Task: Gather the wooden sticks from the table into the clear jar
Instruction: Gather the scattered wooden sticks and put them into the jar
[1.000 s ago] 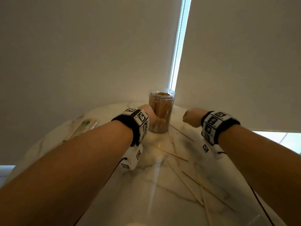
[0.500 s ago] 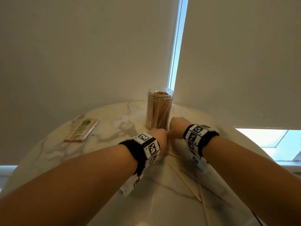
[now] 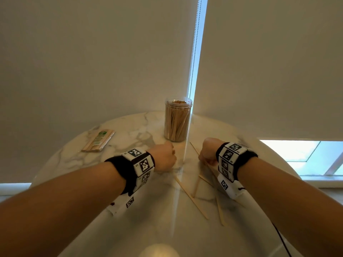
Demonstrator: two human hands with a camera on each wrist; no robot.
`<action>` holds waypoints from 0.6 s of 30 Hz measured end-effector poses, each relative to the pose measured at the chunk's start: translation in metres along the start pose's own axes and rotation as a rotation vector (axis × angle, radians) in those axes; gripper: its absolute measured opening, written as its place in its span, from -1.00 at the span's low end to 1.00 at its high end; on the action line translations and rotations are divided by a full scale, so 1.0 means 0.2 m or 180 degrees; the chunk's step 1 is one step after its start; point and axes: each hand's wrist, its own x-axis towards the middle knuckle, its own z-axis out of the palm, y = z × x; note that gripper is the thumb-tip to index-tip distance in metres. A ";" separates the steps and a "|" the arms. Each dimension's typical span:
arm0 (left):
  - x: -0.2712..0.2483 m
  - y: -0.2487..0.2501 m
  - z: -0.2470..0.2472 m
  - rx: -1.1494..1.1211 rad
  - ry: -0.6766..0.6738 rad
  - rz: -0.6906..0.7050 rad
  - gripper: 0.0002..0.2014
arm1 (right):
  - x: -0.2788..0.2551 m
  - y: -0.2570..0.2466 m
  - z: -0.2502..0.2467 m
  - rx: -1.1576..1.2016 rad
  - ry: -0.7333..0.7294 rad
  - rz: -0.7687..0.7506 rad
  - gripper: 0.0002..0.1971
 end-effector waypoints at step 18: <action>-0.19 -0.01 0.19 0.1023 0.0058 0.0201 -0.59 | -0.29 0.21 0.05 0.0654 0.0305 0.0008 -0.66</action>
